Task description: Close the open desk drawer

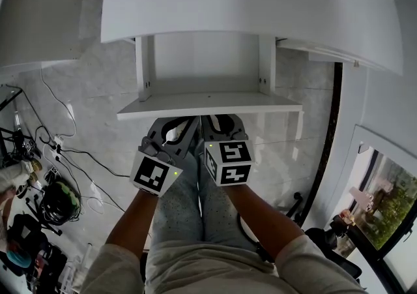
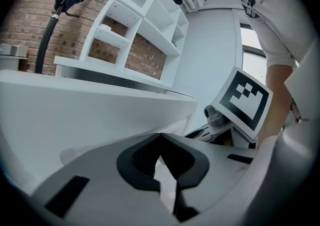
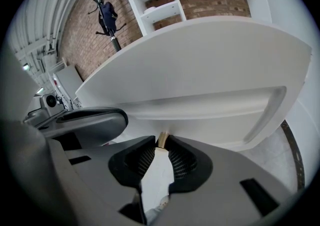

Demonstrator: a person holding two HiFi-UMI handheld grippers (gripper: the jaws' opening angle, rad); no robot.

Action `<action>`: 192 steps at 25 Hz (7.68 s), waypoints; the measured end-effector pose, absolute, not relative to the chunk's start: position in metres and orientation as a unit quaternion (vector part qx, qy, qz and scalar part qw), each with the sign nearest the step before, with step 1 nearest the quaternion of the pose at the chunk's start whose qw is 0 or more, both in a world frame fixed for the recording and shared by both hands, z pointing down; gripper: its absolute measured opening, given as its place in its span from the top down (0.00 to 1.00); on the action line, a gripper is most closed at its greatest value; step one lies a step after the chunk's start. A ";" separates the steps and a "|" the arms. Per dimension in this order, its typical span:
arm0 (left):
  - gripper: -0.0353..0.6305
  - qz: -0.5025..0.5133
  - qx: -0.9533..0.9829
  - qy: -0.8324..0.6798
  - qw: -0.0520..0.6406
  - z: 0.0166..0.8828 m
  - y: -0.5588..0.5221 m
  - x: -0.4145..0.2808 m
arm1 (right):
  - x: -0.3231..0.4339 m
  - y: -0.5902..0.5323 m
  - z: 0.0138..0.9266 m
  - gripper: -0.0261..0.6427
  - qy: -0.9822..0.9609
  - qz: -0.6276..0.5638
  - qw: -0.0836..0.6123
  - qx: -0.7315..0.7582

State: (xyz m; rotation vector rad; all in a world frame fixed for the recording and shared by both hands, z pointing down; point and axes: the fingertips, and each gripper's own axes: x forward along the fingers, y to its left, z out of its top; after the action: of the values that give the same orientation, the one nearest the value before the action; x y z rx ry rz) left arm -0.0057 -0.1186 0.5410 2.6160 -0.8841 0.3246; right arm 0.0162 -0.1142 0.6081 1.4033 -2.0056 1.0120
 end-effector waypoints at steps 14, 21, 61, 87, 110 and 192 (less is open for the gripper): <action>0.92 0.101 0.920 -0.326 0.192 0.541 -0.151 -0.006 | 0.015 -0.147 0.608 0.81 -0.738 0.367 0.238 0.514; 0.92 0.095 0.915 -0.336 0.200 0.541 -0.166 -0.007 | 0.016 -0.165 0.608 0.81 -0.740 0.363 0.234 0.515; 0.92 0.079 0.906 -0.368 0.194 0.545 -0.232 -0.006 | 0.019 -0.222 0.609 0.81 -0.746 0.351 0.214 0.524; 0.92 0.077 0.907 -0.373 0.183 0.546 -0.269 -0.006 | 0.023 -0.269 0.607 0.81 -0.749 0.338 0.203 0.533; 0.92 0.073 0.910 -0.368 0.179 0.534 -0.266 -0.002 | 0.027 -0.264 0.584 0.80 -0.753 0.289 0.220 0.550; 0.92 -0.025 0.885 -0.459 0.079 0.081 -0.009 -0.025 | 0.037 -0.013 0.063 0.92 -0.860 0.006 0.000 0.511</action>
State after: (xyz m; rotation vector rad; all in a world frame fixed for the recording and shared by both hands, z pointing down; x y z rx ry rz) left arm -0.0250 -0.0087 0.0811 2.6473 -1.3741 -0.0756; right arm 0.0375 -0.0134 0.0633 1.6055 -2.7013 0.0187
